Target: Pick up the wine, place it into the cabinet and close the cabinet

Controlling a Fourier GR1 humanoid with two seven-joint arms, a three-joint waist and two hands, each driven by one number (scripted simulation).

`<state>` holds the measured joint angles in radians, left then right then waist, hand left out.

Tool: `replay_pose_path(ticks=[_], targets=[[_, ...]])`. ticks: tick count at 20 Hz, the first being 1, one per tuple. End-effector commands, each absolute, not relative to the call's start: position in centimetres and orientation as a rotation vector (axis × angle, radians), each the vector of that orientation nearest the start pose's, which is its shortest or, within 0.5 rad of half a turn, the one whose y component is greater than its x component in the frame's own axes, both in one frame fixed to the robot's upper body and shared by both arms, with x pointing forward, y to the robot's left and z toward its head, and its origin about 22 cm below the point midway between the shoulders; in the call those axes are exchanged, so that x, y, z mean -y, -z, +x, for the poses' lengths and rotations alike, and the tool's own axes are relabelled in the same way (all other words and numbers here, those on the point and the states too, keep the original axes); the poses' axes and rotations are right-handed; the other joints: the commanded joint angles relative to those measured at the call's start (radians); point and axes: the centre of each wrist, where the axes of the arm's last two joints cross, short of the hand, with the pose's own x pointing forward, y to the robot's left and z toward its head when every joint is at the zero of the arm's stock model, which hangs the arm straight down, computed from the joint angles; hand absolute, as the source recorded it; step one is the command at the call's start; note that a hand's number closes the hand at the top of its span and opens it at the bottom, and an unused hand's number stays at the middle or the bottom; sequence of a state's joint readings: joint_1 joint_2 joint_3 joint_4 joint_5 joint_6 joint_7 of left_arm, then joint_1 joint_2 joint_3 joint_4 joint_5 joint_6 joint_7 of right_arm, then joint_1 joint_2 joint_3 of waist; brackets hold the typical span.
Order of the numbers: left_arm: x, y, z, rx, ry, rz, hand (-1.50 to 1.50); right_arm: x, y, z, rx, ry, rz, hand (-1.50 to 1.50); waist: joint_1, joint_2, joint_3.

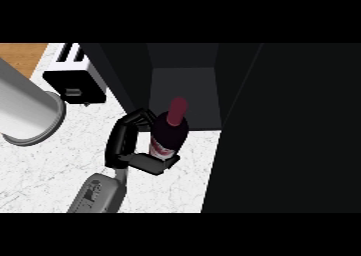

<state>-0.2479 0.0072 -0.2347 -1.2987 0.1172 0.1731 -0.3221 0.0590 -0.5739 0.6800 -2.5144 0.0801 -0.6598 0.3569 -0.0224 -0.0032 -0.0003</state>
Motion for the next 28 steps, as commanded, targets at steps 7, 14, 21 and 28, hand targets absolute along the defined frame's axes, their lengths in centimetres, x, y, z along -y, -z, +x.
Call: replay_pose_path(ticks=[7, 14, 21, 28], targets=[[-12.6, -0.7, 33.3, 1.78, 0.135, -0.14, 1.5, 18.5, -20.5, 7.2, 1.954, -0.126, 0.229, -1.5, -0.008, 0.002, -0.001], [-11.9, 0.5, 35.3, 1.788, 0.112, -0.14, 1.5, 19.4, -20.5, 7.2, 1.942, -0.144, 0.236, -1.5, -0.023, 0.007, 0.0], [-10.3, -1.2, 38.0, 1.757, 0.093, -0.151, 1.5, 18.8, -19.7, 7.2, 1.952, -0.139, 0.249, -1.5, -0.037, 0.007, -0.001], [-9.8, -1.2, 39.4, 1.742, 0.098, -0.07, 1.5, 19.5, -20.4, 7.1, 1.943, -0.146, 0.27, -1.5, -0.039, 0.011, 0.0]])
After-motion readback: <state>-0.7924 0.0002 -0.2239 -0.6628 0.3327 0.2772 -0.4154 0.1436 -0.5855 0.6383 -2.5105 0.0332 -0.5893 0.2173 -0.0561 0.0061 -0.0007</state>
